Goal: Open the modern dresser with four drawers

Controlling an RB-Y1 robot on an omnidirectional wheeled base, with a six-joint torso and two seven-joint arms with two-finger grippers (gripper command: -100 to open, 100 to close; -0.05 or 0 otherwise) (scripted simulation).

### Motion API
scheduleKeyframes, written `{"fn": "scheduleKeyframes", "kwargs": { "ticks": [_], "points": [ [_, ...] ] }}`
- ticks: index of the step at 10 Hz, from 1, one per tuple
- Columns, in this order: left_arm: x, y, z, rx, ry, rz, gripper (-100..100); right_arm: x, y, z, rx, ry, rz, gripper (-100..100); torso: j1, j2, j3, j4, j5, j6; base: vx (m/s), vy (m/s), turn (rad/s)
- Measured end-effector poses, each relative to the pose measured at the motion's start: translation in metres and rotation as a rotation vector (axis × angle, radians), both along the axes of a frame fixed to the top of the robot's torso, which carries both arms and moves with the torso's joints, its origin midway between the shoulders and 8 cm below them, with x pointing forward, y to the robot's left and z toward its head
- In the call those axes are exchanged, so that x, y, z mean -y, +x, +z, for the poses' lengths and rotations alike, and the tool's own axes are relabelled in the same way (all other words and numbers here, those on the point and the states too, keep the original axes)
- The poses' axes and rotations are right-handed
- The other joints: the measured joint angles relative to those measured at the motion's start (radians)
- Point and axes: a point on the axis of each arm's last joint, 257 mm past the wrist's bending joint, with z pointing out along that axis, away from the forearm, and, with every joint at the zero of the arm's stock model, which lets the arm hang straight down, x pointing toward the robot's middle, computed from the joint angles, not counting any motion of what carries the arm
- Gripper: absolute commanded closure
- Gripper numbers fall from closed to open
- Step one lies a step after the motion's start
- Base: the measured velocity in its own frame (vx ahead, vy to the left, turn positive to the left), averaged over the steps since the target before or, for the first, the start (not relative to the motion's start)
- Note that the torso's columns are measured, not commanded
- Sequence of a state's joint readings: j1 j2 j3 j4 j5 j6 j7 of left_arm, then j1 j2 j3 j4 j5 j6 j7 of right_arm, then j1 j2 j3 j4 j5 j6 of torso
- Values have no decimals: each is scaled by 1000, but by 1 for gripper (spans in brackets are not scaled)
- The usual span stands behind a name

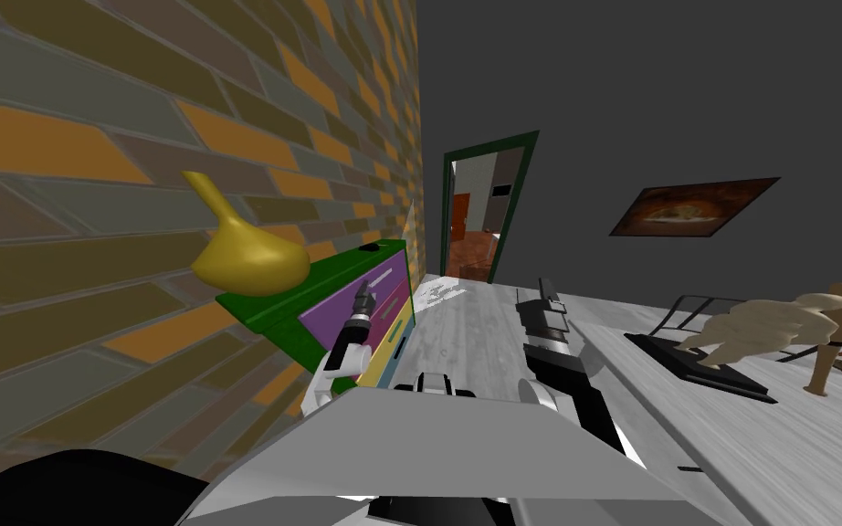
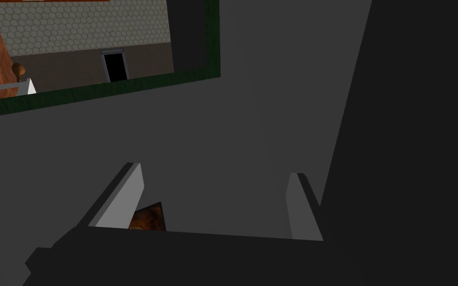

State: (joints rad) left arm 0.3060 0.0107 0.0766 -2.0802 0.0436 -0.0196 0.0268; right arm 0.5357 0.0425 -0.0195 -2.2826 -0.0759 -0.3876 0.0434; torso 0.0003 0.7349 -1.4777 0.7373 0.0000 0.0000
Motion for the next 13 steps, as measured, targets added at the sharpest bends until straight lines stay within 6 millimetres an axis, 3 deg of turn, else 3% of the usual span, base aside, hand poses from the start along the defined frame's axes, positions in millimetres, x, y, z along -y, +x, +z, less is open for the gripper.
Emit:
{"fn": "scheduleKeyframes", "kwargs": {
  "ticks": [1,2,12,13],
  "points": [
    [-1,-1,5,0,0,1,-100,0,0,0,0,0,0,0,1,-1,-1,-1,0,0,51,16,-3],
    [-1,-1,5,-2,0,1,100,0,0,0,0,0,0,0,0,3,1,0,0,0,-43,-11,22],
    [5,-5,7,-9,-1,4,100,0,0,0,0,0,0,0,-5,6,3,2,-2,0,-36,-139,-2],
    [6,-5,8,-7,-1,4,-100,0,0,0,0,1,0,0,-6,6,3,3,-2,1,-5,-99,-12]
  ]
}}
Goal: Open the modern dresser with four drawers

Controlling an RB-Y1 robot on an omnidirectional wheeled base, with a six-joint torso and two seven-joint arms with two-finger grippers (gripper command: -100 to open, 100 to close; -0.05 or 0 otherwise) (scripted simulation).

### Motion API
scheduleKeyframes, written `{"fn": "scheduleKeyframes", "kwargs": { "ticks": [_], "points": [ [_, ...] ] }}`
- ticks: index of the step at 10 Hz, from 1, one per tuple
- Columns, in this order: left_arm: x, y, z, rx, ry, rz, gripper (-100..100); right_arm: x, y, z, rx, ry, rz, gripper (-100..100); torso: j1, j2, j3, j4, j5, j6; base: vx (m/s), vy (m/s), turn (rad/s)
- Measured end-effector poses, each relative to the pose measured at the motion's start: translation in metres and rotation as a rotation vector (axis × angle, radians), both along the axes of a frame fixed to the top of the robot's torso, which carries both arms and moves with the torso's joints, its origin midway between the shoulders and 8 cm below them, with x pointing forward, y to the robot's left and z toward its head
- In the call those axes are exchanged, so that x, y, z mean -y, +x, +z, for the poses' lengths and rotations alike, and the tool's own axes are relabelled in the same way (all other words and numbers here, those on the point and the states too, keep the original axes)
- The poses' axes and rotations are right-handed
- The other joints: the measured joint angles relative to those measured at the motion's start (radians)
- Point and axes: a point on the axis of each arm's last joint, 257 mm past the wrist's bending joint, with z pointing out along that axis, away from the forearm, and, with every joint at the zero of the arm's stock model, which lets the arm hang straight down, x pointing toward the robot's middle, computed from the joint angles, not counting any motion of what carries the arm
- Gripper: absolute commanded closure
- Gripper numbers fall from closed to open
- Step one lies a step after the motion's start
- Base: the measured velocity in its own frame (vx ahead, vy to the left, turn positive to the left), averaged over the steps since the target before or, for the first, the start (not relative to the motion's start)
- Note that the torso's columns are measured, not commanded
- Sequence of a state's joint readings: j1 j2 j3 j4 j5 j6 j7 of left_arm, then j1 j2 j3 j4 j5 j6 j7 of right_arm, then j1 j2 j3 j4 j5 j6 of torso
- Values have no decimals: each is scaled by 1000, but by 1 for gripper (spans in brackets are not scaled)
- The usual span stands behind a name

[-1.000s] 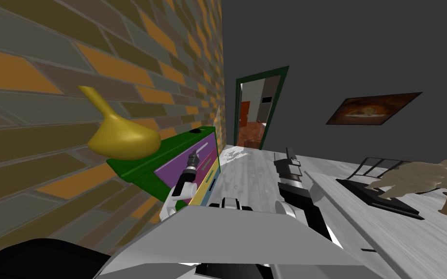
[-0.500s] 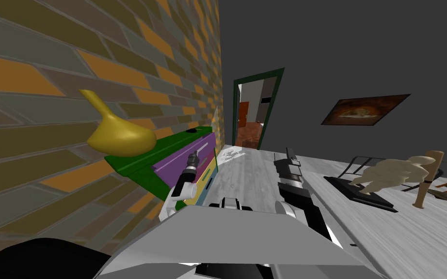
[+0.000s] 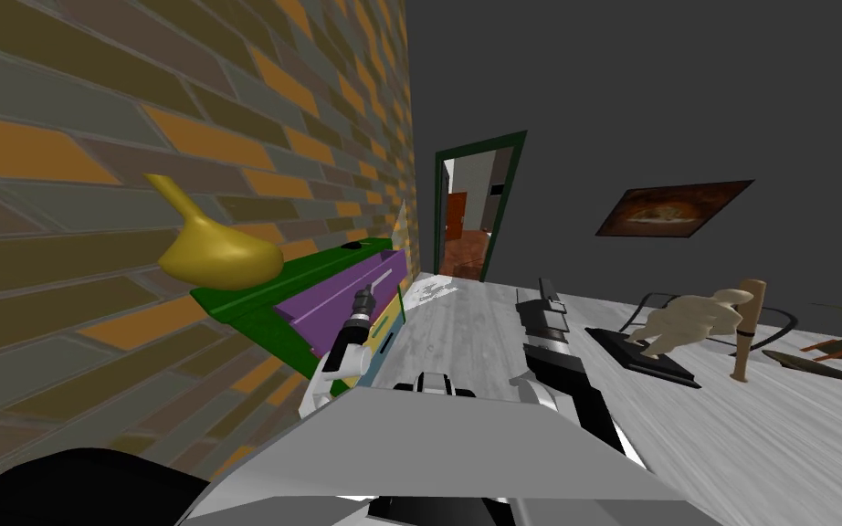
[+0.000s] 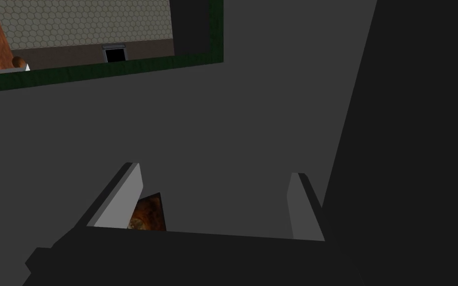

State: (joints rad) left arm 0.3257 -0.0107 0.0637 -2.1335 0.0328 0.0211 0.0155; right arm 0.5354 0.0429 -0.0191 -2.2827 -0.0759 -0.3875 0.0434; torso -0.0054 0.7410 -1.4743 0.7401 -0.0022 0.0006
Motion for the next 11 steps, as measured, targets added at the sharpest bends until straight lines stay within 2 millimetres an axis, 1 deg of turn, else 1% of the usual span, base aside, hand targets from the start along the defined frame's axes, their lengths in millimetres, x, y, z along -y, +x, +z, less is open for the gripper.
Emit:
{"fn": "scheduleKeyframes", "kwargs": {
  "ticks": [2,6,11],
  "points": [
    [-1,-7,10,-4,-5,2,-100,0,0,0,0,-1,0,0,15,-6,-4,-2,4,-2,40,25,-24],
    [-3,-20,32,-2,-6,9,-100,0,0,0,0,-1,0,0,4,-3,-2,-1,1,-1,35,26,-8],
    [-7,-32,41,-22,-10,17,-100,0,0,0,0,-1,0,0,0,2,0,4,-3,1,15,1,-4]
  ]
}}
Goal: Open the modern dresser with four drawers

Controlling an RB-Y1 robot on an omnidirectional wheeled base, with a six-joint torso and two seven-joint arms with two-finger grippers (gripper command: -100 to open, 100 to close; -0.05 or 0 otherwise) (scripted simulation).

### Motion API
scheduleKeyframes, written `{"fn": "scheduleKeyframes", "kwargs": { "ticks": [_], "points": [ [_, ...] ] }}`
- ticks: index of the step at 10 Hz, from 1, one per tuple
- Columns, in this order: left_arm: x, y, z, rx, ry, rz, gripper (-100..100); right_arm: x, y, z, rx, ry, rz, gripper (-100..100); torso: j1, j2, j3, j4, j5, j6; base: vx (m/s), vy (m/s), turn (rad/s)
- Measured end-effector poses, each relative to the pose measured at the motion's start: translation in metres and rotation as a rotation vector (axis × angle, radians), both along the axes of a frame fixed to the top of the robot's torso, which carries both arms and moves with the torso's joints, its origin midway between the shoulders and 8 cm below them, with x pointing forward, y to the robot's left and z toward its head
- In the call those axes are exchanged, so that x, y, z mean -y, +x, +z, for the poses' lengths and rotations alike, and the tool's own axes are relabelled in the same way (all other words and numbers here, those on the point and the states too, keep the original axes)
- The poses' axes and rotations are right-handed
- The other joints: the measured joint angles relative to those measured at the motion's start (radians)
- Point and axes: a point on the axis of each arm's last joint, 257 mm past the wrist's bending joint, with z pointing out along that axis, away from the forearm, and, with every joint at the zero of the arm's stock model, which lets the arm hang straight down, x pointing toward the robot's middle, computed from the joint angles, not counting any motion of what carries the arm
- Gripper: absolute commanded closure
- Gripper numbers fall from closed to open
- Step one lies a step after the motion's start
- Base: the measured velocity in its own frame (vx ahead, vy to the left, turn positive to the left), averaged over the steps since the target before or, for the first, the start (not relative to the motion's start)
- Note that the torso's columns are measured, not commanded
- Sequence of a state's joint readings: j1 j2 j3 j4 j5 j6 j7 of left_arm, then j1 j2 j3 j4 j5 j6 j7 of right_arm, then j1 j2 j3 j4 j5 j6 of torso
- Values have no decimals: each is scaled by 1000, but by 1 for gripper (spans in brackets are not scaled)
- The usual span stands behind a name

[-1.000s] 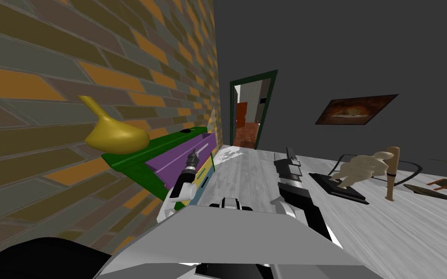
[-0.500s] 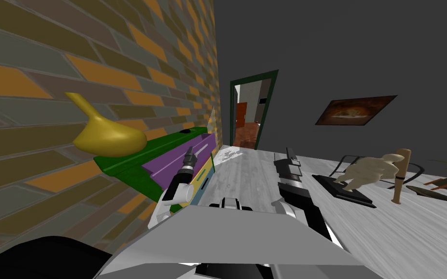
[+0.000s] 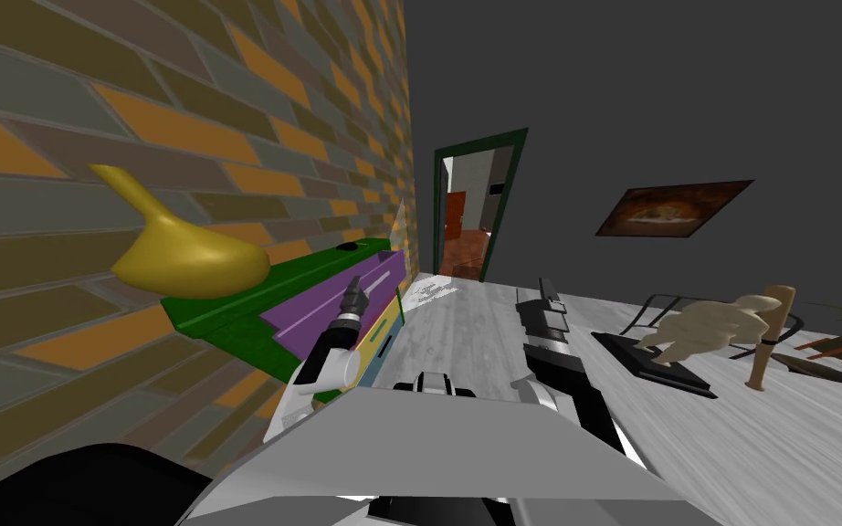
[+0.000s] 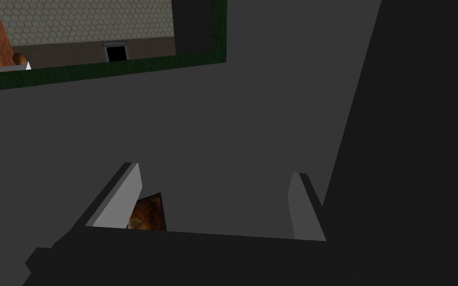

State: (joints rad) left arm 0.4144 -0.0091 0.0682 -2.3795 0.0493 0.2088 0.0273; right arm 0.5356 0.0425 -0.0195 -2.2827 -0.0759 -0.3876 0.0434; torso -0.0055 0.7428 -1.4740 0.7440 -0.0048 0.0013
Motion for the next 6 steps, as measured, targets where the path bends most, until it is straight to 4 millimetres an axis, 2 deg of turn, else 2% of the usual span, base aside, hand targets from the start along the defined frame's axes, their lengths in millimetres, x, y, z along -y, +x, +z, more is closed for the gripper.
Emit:
{"fn": "scheduleKeyframes", "kwargs": {
  "ticks": [1,6],
  "points": [
    [0,0,-2,-5,-1,1,0,0,0,0,0,0,0,0,1,0,0,-2,1,0,0,0,0],
    [-1,0,-7,-18,-3,1,0,0,0,0,0,0,0,0,5,-3,-1,-5,4,-2,0,0,0]
  ]
}}
